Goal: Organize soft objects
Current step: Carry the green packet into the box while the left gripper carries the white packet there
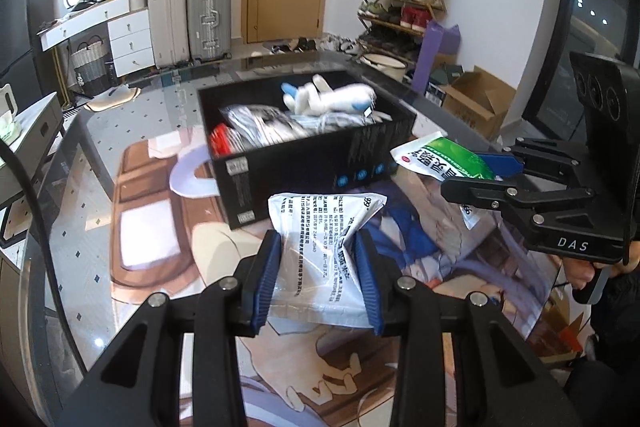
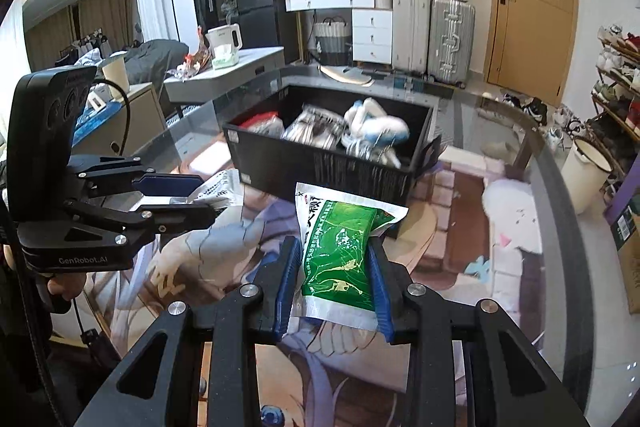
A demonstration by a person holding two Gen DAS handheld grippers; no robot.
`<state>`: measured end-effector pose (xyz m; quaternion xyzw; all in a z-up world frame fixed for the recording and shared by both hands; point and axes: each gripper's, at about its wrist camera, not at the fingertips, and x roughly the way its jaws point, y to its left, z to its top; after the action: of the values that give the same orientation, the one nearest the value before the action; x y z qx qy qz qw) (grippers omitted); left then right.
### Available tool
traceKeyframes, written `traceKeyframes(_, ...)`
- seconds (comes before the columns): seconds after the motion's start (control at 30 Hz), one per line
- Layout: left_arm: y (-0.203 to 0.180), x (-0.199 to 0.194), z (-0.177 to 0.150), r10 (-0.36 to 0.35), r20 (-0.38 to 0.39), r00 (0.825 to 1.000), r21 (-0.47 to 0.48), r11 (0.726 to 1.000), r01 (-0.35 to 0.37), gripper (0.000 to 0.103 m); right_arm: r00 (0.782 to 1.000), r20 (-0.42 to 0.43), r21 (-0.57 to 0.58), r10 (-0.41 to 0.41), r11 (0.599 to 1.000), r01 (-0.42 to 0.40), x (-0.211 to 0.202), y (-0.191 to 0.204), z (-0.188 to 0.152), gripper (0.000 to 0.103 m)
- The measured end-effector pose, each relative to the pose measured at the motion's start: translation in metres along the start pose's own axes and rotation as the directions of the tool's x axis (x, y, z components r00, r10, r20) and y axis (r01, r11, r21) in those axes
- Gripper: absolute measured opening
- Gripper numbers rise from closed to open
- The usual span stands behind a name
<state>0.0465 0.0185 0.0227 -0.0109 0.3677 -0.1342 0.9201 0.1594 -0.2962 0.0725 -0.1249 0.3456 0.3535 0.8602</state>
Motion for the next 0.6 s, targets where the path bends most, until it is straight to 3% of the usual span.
traceKeyframes(0.6,0.008,-0.011,0.051,0.120,0.113,0.986,-0.025,0.993,-0.118,0.036,0.995,0.099,-0.015,-0.023,1.000,0.025,-0.002,0.002,0.050,0.034)
